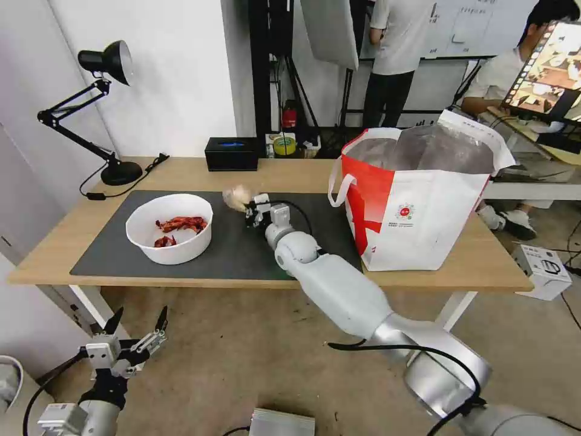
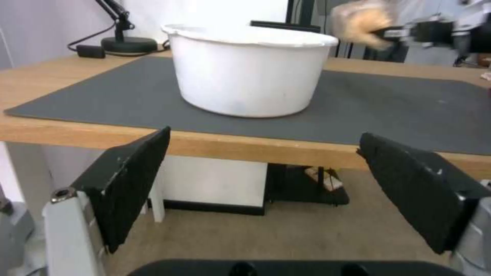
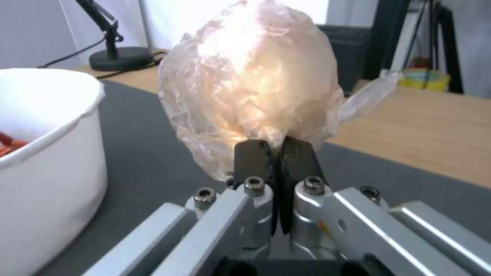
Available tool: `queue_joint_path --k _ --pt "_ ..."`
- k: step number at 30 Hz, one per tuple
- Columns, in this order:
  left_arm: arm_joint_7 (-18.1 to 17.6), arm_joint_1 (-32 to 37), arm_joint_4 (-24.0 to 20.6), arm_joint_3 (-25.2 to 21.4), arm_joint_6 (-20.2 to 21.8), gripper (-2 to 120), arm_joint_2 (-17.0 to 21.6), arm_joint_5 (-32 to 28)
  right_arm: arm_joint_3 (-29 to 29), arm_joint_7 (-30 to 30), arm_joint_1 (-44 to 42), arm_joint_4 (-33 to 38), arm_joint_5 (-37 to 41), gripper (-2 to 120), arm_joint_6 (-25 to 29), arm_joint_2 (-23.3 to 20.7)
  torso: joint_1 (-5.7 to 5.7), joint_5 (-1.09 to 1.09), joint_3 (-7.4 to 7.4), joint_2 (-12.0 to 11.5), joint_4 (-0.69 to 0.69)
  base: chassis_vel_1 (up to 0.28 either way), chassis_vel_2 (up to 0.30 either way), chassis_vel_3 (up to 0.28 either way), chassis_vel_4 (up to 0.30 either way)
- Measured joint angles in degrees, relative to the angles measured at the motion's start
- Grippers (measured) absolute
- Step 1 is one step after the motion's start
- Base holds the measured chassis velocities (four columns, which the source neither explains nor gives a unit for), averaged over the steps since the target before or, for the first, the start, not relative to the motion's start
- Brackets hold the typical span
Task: Pick up the trash from the table and place it into the takeout bag.
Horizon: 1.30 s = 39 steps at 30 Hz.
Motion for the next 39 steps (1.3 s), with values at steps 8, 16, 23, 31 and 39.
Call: queue_joint_path --k 8,16,23,31,39 --pt "0.02 0.03 -0.28 -0.70 0.01 100 -0.02 -0.51 0.66 1.66 -5.48 19.02 2.10 0 -1.90 -12.76 -0.01 0.02 0.00 0.00 -0.01 0.000 0.000 0.000 0.000" --pt "-0.03 0.05 -0.16 -0.90 0.10 100 -0.04 -0.21 5.13 1.65 -11.95 32.01 2.92 0 -2.54 -21.71 0.00 0.02 0.00 0.00 0.01 0.000 0.000 0.000 0.000" --pt "-0.05 0.62 -0.48 -1.26 0.14 100 -0.03 -0.09 11.54 0.32 -20.74 41.32 2.87 0 -2.50 -29.19 -0.01 0.03 -0.01 0.00 -0.01 0.000 0.000 0.000 0.000" --pt "-0.05 0.96 -0.66 -1.26 0.03 100 -0.01 0.10 22.23 -1.86 -31.57 49.04 2.85 0 -1.15 -35.41 -0.01 0.01 -0.01 0.00 -0.01 0.000 0.000 0.000 0.000" --pt "0.01 1.16 -0.90 -1.05 -0.06 100 0.01 0.17 28.30 -2.74 -39.92 56.30 2.90 0 0.23 -37.43 -0.01 0.01 -0.01 0.00 0.00 0.000 0.000 0.000 0.000"
